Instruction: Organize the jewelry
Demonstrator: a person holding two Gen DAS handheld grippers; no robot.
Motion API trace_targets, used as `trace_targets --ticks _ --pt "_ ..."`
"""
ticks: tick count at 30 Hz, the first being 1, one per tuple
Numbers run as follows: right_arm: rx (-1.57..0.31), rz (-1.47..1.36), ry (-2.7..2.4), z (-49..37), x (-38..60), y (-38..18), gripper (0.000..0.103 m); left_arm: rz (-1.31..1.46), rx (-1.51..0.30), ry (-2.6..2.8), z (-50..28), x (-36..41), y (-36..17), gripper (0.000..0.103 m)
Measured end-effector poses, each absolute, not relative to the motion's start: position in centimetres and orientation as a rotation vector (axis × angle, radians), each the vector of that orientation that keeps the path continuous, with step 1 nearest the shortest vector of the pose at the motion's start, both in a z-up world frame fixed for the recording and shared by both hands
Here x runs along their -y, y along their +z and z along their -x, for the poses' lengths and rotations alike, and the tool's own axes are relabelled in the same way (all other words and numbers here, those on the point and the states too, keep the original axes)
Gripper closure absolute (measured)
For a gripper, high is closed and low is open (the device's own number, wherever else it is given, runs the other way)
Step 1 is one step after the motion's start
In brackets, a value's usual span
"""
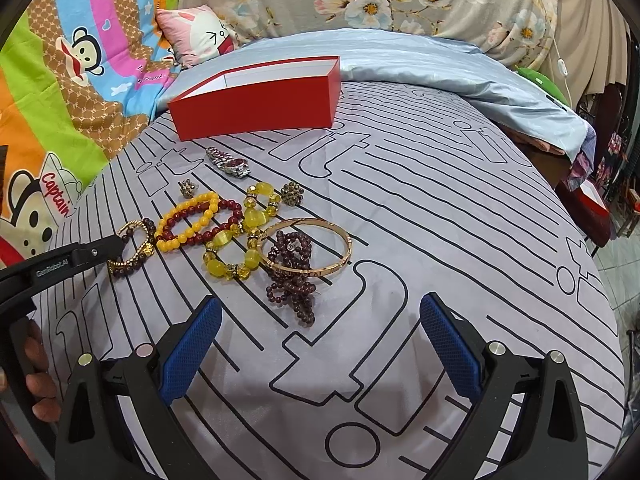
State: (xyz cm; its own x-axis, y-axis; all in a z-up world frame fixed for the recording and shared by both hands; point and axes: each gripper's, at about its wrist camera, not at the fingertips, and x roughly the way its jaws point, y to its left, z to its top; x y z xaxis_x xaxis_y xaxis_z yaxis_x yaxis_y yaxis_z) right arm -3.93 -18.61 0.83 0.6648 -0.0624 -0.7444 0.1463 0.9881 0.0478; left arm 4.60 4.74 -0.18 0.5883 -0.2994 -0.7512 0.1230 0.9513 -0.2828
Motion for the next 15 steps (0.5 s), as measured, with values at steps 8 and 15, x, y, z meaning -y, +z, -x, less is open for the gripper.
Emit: trace_targets --ticks 8,15 --pt "-0.842 -0.116 -0.108 3.7 18.8 0.8 0.008 0.229 -0.854 -0.273 -4.1 -4.9 1.5 0.100" --pt "-0.847 -0.180 -0.093 3.2 20.0 1.4 0.021 0.244 -0.796 -0.346 -2.8 -4.2 4.3 0.100"
